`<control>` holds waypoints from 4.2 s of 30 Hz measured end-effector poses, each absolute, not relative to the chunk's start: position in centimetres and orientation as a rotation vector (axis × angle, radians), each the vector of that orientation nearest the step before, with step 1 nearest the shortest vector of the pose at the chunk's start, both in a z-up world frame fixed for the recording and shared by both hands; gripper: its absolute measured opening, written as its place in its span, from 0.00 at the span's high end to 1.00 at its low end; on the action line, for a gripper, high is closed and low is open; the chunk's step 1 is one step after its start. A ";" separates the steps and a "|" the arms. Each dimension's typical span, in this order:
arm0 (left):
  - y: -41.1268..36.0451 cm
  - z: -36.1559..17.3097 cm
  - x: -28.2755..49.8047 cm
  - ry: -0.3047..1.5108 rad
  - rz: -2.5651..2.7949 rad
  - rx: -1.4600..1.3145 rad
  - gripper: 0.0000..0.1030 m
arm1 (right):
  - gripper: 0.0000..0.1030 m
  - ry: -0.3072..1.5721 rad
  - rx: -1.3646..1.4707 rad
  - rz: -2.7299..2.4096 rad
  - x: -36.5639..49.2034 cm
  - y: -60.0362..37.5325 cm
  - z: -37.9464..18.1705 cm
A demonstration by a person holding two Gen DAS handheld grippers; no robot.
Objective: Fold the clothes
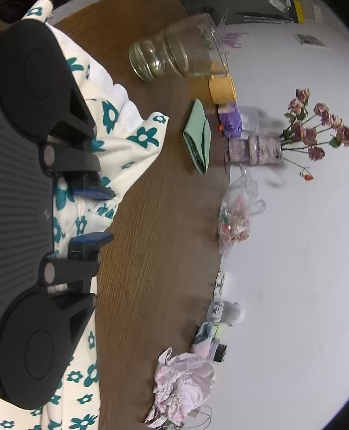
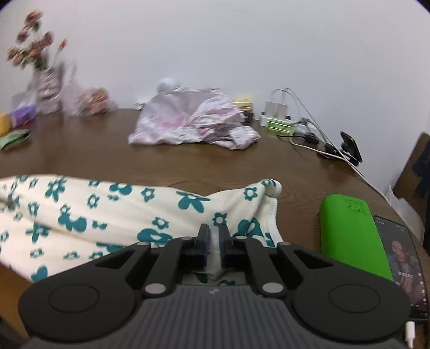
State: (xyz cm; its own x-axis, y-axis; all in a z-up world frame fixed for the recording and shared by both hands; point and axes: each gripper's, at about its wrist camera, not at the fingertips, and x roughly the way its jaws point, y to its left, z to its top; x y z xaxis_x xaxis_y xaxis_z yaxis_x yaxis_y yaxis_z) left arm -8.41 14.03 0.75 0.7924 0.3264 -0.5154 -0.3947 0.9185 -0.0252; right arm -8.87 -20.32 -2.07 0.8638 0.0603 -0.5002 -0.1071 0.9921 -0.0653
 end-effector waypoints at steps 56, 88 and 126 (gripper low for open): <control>7.9 5.9 13.9 0.876 -0.281 0.057 0.81 | 0.65 0.773 -0.070 0.162 25.9 -9.3 -1.0; 2.7 2.9 -12.6 0.789 -0.371 -0.181 0.80 | 0.55 0.752 -0.168 0.469 -3.2 -16.4 0.3; 1.2 -2.3 -23.7 0.353 -0.768 0.482 0.30 | 0.59 0.224 -0.704 0.866 -22.7 -20.4 -3.0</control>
